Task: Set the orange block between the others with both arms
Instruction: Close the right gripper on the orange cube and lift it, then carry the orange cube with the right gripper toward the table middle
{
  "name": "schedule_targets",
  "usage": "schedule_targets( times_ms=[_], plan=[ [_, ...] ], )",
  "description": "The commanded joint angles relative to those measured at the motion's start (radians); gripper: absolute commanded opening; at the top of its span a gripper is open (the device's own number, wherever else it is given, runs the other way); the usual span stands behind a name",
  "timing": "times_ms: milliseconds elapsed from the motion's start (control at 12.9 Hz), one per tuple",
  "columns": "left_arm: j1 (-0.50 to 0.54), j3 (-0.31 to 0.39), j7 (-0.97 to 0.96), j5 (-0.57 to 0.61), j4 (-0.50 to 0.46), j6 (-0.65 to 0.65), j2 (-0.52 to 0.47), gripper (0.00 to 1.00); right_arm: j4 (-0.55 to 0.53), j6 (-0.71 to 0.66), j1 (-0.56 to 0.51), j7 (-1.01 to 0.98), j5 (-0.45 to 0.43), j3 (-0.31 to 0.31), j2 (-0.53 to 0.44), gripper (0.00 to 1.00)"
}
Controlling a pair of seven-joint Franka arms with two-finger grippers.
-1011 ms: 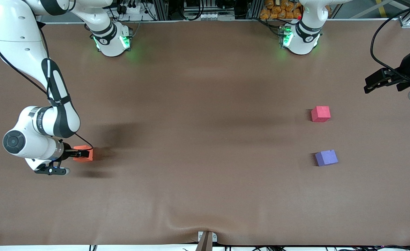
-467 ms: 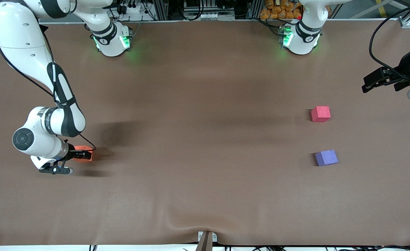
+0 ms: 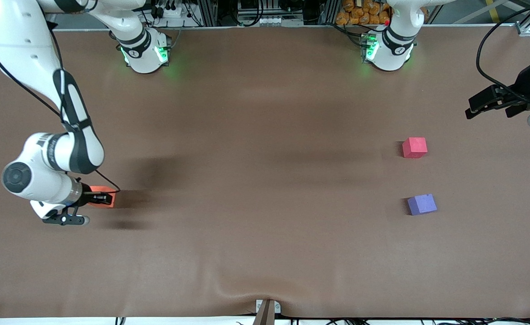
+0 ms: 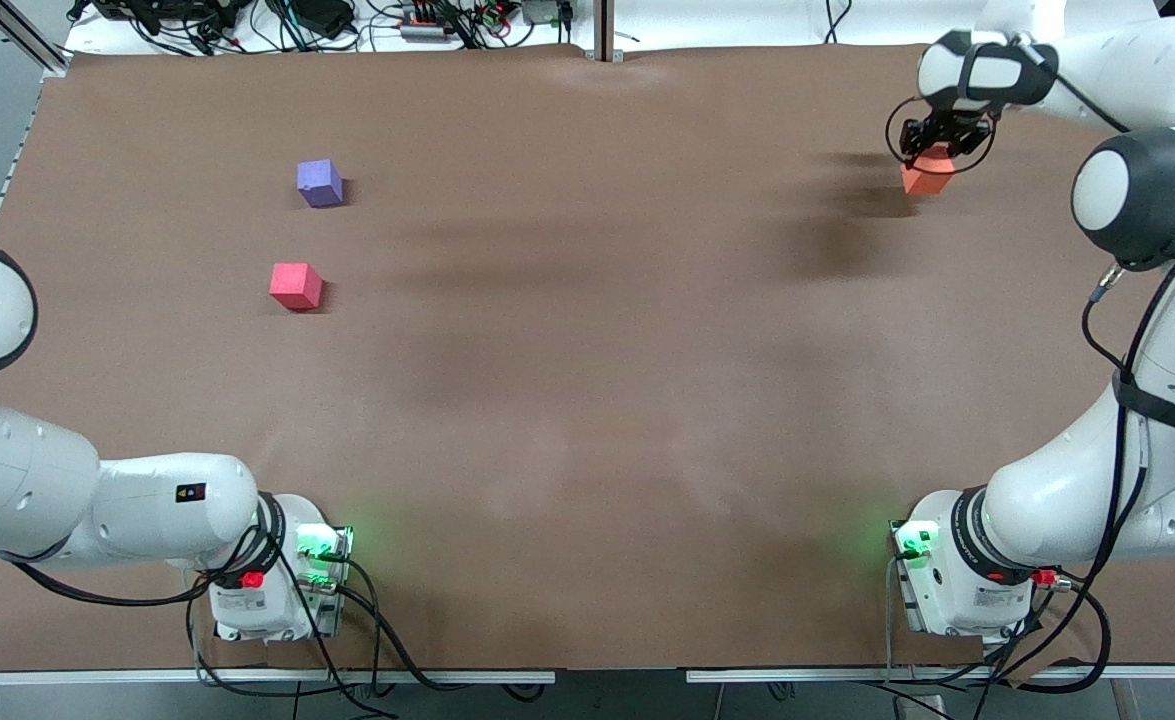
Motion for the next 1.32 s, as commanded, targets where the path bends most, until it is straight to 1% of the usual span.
schedule_targets(
  times_ms=[0, 78, 233, 389, 544, 778, 1011, 1167, 1244],
  plan=[
    [0.014, -0.002, 0.01, -0.021, -0.01, 0.003, -0.018, 1.0, 0.02, -0.111, 0.049, 0.005, 0.016, 0.019, -0.067, 0.0],
    [0.012, -0.002, 0.012, -0.02, -0.01, 0.003, -0.018, 1.0, 0.027, -0.115, 0.081, 0.018, 0.029, 0.024, -0.073, 0.0],
    [0.012, -0.002, 0.014, -0.02, -0.01, 0.011, -0.017, 1.0, 0.069, -0.117, 0.156, 0.109, 0.078, 0.025, -0.068, 0.0],
    [0.012, -0.005, 0.02, -0.017, -0.01, 0.01, -0.02, 1.0, 0.112, -0.116, 0.23, 0.214, 0.085, 0.025, -0.061, 0.0],
    [0.011, -0.005, 0.018, -0.011, -0.01, 0.011, -0.014, 1.0, 0.154, -0.114, 0.305, 0.322, 0.086, 0.027, -0.032, 0.0],
    [0.011, -0.005, 0.02, -0.006, -0.008, 0.025, -0.006, 1.0, 0.228, -0.105, 0.423, 0.543, 0.083, 0.027, 0.056, 0.0],
    [0.002, -0.013, 0.018, 0.028, -0.01, 0.028, 0.002, 1.0, 0.345, -0.077, 0.538, 0.807, 0.08, 0.027, 0.178, 0.0],
    [-0.001, -0.013, 0.018, 0.031, -0.004, 0.028, 0.002, 1.0, 0.368, -0.019, 0.606, 0.93, 0.08, 0.027, 0.235, 0.0],
    [-0.001, -0.013, 0.018, 0.031, -0.004, 0.03, 0.003, 1.0, 0.371, 0.039, 0.64, 0.977, 0.08, 0.027, 0.264, 0.0]
  ],
)
